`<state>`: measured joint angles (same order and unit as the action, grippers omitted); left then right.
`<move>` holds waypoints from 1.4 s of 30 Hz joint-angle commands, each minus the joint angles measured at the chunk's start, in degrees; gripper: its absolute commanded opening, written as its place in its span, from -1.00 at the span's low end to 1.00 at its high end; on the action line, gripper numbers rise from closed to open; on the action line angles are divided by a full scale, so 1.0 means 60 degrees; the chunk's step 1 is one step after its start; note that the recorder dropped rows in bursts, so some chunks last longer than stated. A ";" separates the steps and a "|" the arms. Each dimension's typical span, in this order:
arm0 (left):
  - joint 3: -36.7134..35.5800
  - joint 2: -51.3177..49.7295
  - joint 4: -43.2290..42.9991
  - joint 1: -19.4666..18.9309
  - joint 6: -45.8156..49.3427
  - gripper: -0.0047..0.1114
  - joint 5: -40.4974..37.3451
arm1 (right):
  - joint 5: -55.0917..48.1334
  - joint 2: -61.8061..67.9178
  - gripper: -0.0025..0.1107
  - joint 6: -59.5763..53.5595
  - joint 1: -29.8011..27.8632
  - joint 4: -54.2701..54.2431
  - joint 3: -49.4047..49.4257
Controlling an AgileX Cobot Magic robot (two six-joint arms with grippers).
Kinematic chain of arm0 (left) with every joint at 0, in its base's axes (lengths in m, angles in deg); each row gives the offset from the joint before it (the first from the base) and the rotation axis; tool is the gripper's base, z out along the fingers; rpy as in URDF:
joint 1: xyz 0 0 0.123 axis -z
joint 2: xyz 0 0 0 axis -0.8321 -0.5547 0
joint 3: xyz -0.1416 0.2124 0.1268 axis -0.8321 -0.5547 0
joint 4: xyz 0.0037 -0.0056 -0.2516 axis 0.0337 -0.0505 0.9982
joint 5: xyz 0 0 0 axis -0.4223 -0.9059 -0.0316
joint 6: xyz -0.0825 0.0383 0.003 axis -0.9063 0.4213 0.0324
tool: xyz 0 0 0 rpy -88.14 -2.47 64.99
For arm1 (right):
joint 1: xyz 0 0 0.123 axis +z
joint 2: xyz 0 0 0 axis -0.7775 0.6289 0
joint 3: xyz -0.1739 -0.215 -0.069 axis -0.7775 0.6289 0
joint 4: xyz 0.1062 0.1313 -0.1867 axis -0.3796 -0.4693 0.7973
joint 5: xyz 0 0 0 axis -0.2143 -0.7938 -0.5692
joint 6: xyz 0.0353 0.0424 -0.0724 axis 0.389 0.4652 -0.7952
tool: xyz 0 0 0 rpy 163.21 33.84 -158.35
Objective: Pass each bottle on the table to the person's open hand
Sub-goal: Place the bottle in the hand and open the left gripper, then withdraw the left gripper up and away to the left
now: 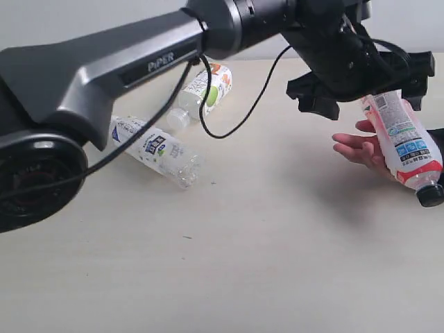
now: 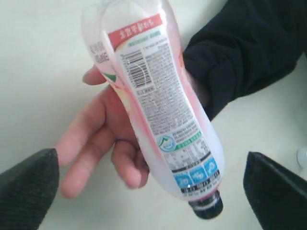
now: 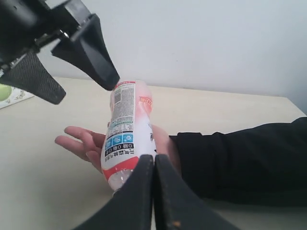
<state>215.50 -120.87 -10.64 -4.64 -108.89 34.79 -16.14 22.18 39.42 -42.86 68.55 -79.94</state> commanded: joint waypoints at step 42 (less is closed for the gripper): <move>-0.9979 1.0807 0.0170 -0.3482 0.6994 -0.92 0.0737 | 0.0036 -0.0063 -0.94 -0.0033 -0.0023 -0.0007 0.0045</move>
<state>156.20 -59.49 -11.71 -25.00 -68.13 36.97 -16.14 22.18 39.42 -42.86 68.55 -79.94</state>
